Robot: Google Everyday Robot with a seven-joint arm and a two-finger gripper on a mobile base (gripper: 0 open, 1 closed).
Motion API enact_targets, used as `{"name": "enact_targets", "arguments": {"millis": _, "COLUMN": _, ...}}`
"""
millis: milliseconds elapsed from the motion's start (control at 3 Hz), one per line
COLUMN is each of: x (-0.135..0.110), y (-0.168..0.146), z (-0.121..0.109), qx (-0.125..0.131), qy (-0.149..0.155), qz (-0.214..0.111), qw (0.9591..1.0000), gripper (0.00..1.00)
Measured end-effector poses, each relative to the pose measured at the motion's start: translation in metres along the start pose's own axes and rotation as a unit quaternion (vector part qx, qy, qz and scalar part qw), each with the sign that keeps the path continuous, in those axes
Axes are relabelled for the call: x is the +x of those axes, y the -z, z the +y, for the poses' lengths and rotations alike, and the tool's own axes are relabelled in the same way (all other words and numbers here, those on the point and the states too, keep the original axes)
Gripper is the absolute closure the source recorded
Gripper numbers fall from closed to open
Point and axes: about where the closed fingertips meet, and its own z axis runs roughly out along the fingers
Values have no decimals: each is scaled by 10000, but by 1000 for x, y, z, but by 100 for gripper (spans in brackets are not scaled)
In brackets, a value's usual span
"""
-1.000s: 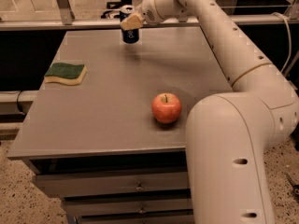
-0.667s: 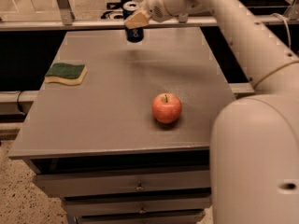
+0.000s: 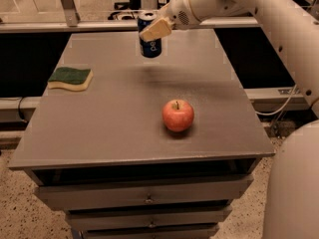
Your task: Move pepsi can near apple
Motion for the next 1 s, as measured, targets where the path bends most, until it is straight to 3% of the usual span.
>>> {"name": "enact_targets", "arguments": {"millis": 333, "x": 2, "y": 10, "z": 22, "qx": -243, "qy": 19, "qz": 244, "qw": 9994, "gripper": 100}}
{"name": "enact_targets", "arguments": {"millis": 667, "x": -7, "y": 40, "z": 60, "qx": -502, "qy": 50, "qz": 340, "qw": 9981, "gripper": 100}}
{"name": "enact_targets", "arguments": {"millis": 1000, "x": -1, "y": 88, "z": 99, "qx": -581, "qy": 105, "qz": 281, "qw": 9979, "gripper": 100}}
